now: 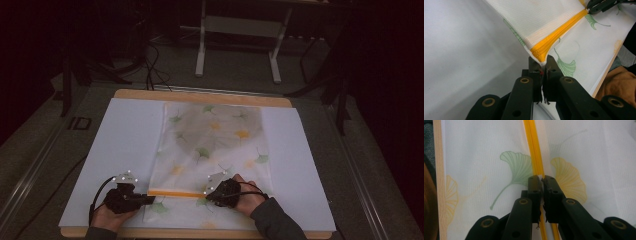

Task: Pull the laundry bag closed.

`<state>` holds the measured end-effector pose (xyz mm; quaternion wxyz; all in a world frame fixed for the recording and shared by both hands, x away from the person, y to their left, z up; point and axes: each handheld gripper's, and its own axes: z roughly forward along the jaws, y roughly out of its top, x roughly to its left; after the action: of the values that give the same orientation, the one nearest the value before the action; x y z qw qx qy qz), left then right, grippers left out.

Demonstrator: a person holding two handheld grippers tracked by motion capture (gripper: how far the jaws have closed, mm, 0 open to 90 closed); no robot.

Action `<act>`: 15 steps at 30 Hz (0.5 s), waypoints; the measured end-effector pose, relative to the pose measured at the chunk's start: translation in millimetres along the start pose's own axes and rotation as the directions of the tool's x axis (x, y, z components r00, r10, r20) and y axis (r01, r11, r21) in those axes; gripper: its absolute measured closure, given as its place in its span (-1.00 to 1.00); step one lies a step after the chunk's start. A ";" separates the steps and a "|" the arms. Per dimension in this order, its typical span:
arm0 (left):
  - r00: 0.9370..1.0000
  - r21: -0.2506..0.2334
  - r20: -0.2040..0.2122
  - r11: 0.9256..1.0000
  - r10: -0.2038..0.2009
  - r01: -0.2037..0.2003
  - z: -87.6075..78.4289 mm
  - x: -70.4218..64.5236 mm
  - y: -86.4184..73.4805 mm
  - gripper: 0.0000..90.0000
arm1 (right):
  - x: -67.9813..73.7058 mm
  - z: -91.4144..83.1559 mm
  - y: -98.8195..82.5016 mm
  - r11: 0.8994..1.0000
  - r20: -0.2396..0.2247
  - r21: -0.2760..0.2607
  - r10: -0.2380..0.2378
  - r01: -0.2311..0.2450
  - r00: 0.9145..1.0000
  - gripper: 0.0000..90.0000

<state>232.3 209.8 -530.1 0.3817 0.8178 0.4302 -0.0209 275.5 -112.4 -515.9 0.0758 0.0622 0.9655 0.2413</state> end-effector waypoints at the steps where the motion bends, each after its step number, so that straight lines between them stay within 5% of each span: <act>1: 1.000 -0.001 0.000 1.000 0.001 -0.001 0.0 0.0 0.0 0.92 | -0.6 -0.1 -1.0 1.000 -0.001 -0.003 -0.001 0.001 1.000 0.88; 15: 1.000 -0.002 0.000 1.000 0.001 -0.001 -0.5 0.4 -0.3 0.92 | -2.8 -5.9 -11.0 1.000 0.006 0.005 0.017 -0.017 1.000 0.89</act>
<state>232.2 210.5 -530.1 0.3827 0.8176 0.4298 -0.0201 276.3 -125.2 -515.7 0.0763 0.0713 0.9653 0.2394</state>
